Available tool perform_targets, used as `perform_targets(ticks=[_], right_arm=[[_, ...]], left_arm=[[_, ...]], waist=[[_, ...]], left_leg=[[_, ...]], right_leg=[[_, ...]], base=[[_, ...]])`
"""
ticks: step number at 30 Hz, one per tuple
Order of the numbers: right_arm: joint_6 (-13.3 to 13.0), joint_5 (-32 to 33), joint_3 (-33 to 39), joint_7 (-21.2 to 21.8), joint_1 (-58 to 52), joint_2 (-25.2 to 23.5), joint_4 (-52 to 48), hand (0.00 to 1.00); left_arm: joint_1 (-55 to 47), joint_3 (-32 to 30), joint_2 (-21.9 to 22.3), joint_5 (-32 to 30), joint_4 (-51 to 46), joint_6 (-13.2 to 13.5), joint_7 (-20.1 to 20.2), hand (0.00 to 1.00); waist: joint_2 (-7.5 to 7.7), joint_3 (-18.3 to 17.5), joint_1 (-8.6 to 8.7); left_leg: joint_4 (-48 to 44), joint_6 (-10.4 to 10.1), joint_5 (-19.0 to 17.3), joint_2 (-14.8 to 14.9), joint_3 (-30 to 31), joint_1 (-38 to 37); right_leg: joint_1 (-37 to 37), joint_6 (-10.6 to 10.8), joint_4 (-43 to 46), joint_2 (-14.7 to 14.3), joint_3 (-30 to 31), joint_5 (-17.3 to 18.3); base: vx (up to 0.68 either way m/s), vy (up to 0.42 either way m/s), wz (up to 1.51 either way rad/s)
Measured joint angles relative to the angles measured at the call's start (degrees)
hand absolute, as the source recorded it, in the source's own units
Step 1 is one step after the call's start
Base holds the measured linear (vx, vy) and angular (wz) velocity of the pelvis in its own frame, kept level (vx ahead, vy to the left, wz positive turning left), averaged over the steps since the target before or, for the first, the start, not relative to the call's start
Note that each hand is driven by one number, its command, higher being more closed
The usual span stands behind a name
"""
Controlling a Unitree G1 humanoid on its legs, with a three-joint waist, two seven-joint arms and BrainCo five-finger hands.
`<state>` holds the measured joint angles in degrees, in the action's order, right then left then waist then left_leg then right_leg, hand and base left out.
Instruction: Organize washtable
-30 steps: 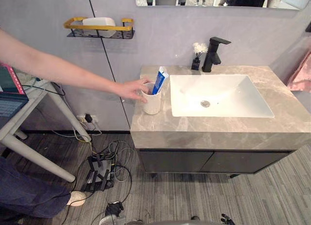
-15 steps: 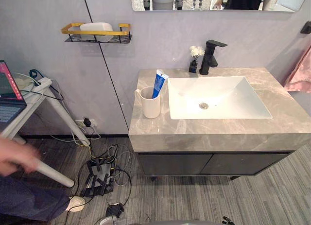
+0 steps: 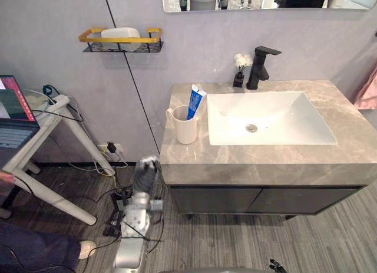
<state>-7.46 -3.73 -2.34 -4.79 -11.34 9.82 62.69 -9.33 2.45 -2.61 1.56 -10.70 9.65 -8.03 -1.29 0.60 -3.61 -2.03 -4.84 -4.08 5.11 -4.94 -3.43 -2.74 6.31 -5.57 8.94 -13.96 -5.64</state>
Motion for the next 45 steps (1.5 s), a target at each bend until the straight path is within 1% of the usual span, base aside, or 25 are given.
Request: perform_targets(ticks=[3, 7, 9, 11, 12, 13, 14, 16, 20, 23, 24, 28, 31, 34, 38, 39, 45], right_arm=[[0.1, -1.2, 0.0, 0.0, 0.2, 0.0, 0.0, 0.00], [0.1, -1.3, 0.1, 0.3, 0.3, 0.2, -0.1, 0.00], [0.2, -1.3, 0.2, 1.4, 0.3, 0.2, -0.2, 0.00], [0.3, -1.4, 0.4, 1.7, 0.3, 0.2, -0.7, 0.00], [0.5, -1.5, 0.7, 2.0, 0.3, 0.1, -1.0, 0.00], [0.6, -1.5, 0.8, 2.2, 0.3, 0.1, -1.0, 0.00], [0.6, -1.6, 1.0, 2.3, 0.3, 0.1, -1.1, 0.00], [1.1, -1.8, 1.1, 2.5, 0.4, 0.0, -1.1, 0.00], [1.3, -2.7, 1.4, 2.7, 0.8, -0.2, -1.3, 0.00], [1.5, -2.7, 1.5, 2.9, 0.8, -0.3, -1.5, 0.00], [1.6, -2.8, 1.5, 3.0, 0.8, -0.3, -1.7, 0.00], [1.7, -3.0, 1.5, 3.8, 0.8, -0.5, -2.5, 0.00], [1.7, -3.1, 1.5, 3.8, 0.8, -0.7, -2.9, 0.00], [1.7, -3.1, 1.8, 3.8, 0.8, -0.9, -3.3, 0.00], [1.7, -3.1, 1.9, 3.8, 0.8, -1.0, -3.5, 0.00], [1.7, -3.1, 1.9, 3.8, 0.8, -1.0, -3.5, 0.00], [1.6, -3.1, 2.0, 3.8, 0.8, -1.0, -3.8, 0.00]], left_arm=[[2.5, -0.4, -1.2, 0.0, -2.8, 0.1, -0.8, 1.00], [5.5, -0.4, -3.9, 0.1, -4.0, 0.0, -0.8, 1.00], [8.8, -0.2, -4.7, 0.0, -4.0, -0.3, -0.7, 1.00], [9.3, -0.1, -4.7, 0.8, -3.9, -0.3, -0.2, 1.00], [9.3, 0.3, -5.0, 2.2, -3.5, -0.3, 0.6, 1.00], [9.5, 0.8, -5.2, 3.1, -2.6, -0.4, 1.0, 1.00], [10.4, 1.7, -5.6, 4.7, -0.5, -0.6, 2.0, 1.00], [12.2, 2.4, -6.1, 5.5, 4.1, -1.6, 3.0, 1.00], [15.6, 2.7, -7.1, 6.0, 13.1, -4.5, 3.1, 1.00], [17.7, 4.0, -7.3, 6.9, 18.2, -6.1, 3.4, 1.00], [18.6, 4.6, -7.5, 7.8, 19.6, -6.6, 4.1, 1.00], [21.6, 5.0, -9.2, 10.3, 24.1, -7.1, 4.5, 1.00], [23.2, 6.1, -9.6, 11.3, 26.8, -7.2, 4.8, 1.00], [24.3, 6.4, -9.6, 11.1, 28.4, -7.3, 4.5, 1.00], [24.4, 5.8, -9.6, 6.7, 28.8, -7.2, 2.8, 1.00], [24.4, 5.8, -9.6, 6.6, 28.8, -7.2, 2.7, 1.00], [26.0, 4.5, -9.3, 5.4, 30.1, -6.9, 2.7, 1.00]], waist=[[0.10, 0.0, 0.14], [0.17, 0.0, 1.45], [0.23, 0.1, 1.67], [0.23, 0.1, 2.42], [0.26, 0.1, 2.75], [0.25, 0.1, 2.79], [0.26, 0.1, 2.74], [0.29, 0.1, 2.74], [0.37, -0.1, 2.93], [0.49, 0.0, 3.09], [0.55, -0.1, 3.33], [0.76, 0.1, 4.52], [0.95, 0.2, 4.95], [1.26, 0.4, 5.17], [1.27, 0.9, 5.65], [1.25, 1.0, 5.87], [1.19, 1.6, 5.98]], left_leg=[[0.0, 0.0, 0.0, 0.0, -0.1, -0.4], [-0.3, 0.0, -0.2, 0.0, -0.4, -1.4], [-0.7, -0.2, -0.5, 0.0, -0.7, -1.4], [-0.9, -0.1, -0.7, 0.1, -0.7, -1.4], [-0.8, -0.2, -0.7, 0.1, -0.7, -1.4], [-0.8, -0.2, -0.8, 0.2, -0.8, -1.4], [-0.8, -0.3, -0.8, 0.3, -0.9, -1.4], [-0.7, -0.7, -1.1, 0.5, -1.2, -1.4], [-0.1, -0.8, -1.2, 1.0, -1.7, -0.8], [-0.1, -0.9, -1.0, 1.3, -2.0, -0.7], [-0.1, -1.0, -1.1, 1.4, -2.2, -0.7], [-0.1, -0.8, -1.3, 1.3, -2.2, -0.3], [-0.1, -0.5, -1.5, 1.1, -2.2, -0.3], [-0.2, -0.4, -1.6, 1.0, -2.3, -0.3], [-0.4, -0.6, -1.9, 1.0, -3.2, -0.2], [-0.4, -0.6, -1.9, 1.0, -3.3, -0.3], [-0.4, -0.8, -2.0, 1.2, -3.5, -0.4]], right_leg=[[-0.3, -0.1, 0.0, 0.0, 0.0, 0.0], [-1.0, -0.4, 0.0, 0.0, 0.1, 0.0], [-1.0, -0.7, -0.3, 0.1, 0.4, -0.1], [-1.0, -0.8, -0.3, 0.0, 0.4, -0.1], [-1.0, -0.8, -0.3, 0.0, 0.4, -0.1], [-0.9, -0.8, -0.3, 0.0, 0.5, -0.1], [-0.9, -0.8, -0.3, -0.2, 0.7, -0.1], [-0.7, -0.8, -0.3, -0.4, 1.0, -0.1], [1.1, -0.9, -0.3, -1.2, 2.2, 0.0], [1.4, -0.8, -0.3, -1.7, 3.0, -0.4], [1.5, -0.9, -0.2, -1.8, 3.1, -0.3], [2.2, -0.9, -0.1, -1.9, 3.2, -0.3], [2.2, -0.8, -0.2, -1.7, 3.2, -0.3], [2.3, -0.8, -0.4, -1.5, 3.4, -0.4], [3.1, -0.7, -0.4, -1.6, 4.6, -0.5], [3.1, -0.7, -0.4, -1.6, 4.7, -0.5], [3.2, -0.7, -0.4, -1.8, 4.9, -0.6]], base=[[0.00, 0.000, 0.00], [-0.06, 0.005, -0.05], [-0.11, -0.001, -0.10], [-0.06, 0.000, -0.01], [0.00, 0.000, 0.00], [-0.03, -0.001, -0.04], [-0.02, -0.004, -0.06], [-0.02, -0.007, -0.09], [0.02, -0.015, -0.18], [0.08, 0.001, -0.14], [0.07, 0.008, -0.07], [0.06, 0.011, -0.06], [0.01, 0.003, -0.02], [-0.03, 0.002, -0.03], [-0.05, -0.006, -0.13], [-0.02, -0.008, -0.09], [0.00, -0.003, -0.01]])
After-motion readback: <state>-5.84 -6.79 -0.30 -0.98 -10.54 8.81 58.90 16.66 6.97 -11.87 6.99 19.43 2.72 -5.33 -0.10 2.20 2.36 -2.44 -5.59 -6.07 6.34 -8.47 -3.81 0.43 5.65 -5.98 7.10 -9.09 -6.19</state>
